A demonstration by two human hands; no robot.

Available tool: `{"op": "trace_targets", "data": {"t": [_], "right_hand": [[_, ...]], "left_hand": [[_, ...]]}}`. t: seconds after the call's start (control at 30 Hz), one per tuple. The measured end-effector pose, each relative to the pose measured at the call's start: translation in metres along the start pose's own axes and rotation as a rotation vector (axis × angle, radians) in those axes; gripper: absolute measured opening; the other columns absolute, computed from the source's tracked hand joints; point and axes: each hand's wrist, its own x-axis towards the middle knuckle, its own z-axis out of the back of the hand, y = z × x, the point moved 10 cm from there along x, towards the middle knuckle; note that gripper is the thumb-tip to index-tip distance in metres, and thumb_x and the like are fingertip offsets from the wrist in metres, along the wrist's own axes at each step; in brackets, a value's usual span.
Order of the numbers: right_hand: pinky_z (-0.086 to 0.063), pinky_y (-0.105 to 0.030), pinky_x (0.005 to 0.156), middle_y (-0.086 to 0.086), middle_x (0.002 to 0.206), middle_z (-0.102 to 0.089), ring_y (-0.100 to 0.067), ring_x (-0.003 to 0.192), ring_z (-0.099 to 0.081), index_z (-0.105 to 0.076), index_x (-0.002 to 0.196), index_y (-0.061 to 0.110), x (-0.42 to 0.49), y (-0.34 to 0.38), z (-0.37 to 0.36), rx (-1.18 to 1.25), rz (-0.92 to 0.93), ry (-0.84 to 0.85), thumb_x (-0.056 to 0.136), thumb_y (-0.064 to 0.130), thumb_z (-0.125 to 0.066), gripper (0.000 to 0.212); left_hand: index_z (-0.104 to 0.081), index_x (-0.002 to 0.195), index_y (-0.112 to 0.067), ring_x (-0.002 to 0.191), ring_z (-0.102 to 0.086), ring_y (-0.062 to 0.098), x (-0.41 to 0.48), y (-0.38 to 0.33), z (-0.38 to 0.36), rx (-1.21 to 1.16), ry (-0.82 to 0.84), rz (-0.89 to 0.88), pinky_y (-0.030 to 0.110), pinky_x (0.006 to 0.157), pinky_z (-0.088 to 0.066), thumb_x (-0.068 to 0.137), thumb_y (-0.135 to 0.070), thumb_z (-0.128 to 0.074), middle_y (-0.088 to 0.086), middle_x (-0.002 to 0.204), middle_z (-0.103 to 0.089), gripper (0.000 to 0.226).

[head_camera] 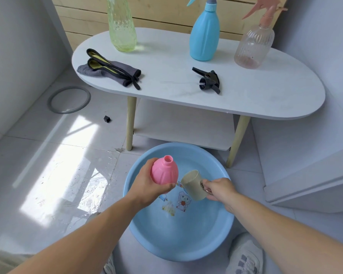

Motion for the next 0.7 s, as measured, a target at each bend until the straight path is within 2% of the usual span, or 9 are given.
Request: {"op": "trace_targets", "data": {"t": [0.2,0.33,0.43,0.53,0.63,0.7], "right_hand": [[-0.052,-0.048,0.101,-0.008,0.082,-0.066,-0.021,0.077,-0.069,-0.071,0.088,-0.005,-0.025,0.043,0.013,0.121,0.167,0.072,0.089,0.027,-0.072,0.032],[-0.045,-0.051,0.107,-0.01,0.085,-0.072,-0.022,0.088,-0.075,-0.076,0.084,0.006,-0.061,0.092,0.033,0.061,0.334,0.089,0.09,0.032,-0.071,0.027],[-0.049,-0.045,0.098,-0.015,0.09,-0.076,-0.019,0.091,-0.075,-0.077,0.083,0.012,-0.093,0.127,0.054,-0.018,0.467,0.059,0.089,0.035,-0.071,0.025],[-0.052,-0.035,0.095,-0.003,0.085,-0.078,-0.016,0.09,-0.075,-0.079,0.083,0.02,-0.126,0.158,0.069,-0.098,0.598,0.04,0.091,0.03,-0.069,0.016],[-0.053,-0.031,0.092,0.007,0.09,-0.078,-0.012,0.091,-0.073,-0.078,0.084,0.028,-0.15,0.18,0.075,-0.192,0.723,0.02,0.092,0.028,-0.068,0.013],[-0.052,-0.027,0.09,0.012,0.094,-0.078,-0.005,0.091,-0.071,-0.079,0.087,0.03,-0.161,0.187,0.077,-0.197,0.766,0.022,0.091,0.026,-0.069,0.012]], "left_hand": [[-0.05,0.13,-0.033,0.099,-0.065,0.017,-0.004,-0.014,0.004,-0.03,-0.025,-0.031,0.018,0.059,-0.058,0.07,-0.008,-0.094,-0.007,0.118,-0.06,0.078],[-0.052,0.13,-0.033,0.101,-0.065,0.017,-0.006,-0.021,0.011,-0.035,-0.065,-0.052,0.013,0.059,-0.055,0.068,-0.011,-0.095,-0.006,0.118,-0.061,0.079],[-0.053,0.128,-0.031,0.101,-0.066,0.017,-0.007,-0.024,0.013,-0.03,-0.077,-0.064,0.011,0.059,-0.053,0.068,-0.011,-0.095,-0.004,0.117,-0.063,0.077],[-0.054,0.128,-0.032,0.101,-0.067,0.019,-0.008,-0.026,0.011,-0.02,-0.06,-0.068,0.016,0.061,-0.057,0.066,-0.015,-0.096,-0.003,0.118,-0.064,0.077],[-0.055,0.128,-0.036,0.101,-0.068,0.021,-0.012,-0.03,0.009,-0.027,-0.04,-0.064,0.034,0.069,-0.066,0.061,-0.021,-0.096,-0.004,0.118,-0.064,0.079],[-0.055,0.127,-0.037,0.101,-0.068,0.021,-0.014,-0.035,0.008,-0.019,-0.036,-0.07,0.038,0.07,-0.066,0.062,-0.02,-0.095,-0.006,0.117,-0.064,0.078]]}}
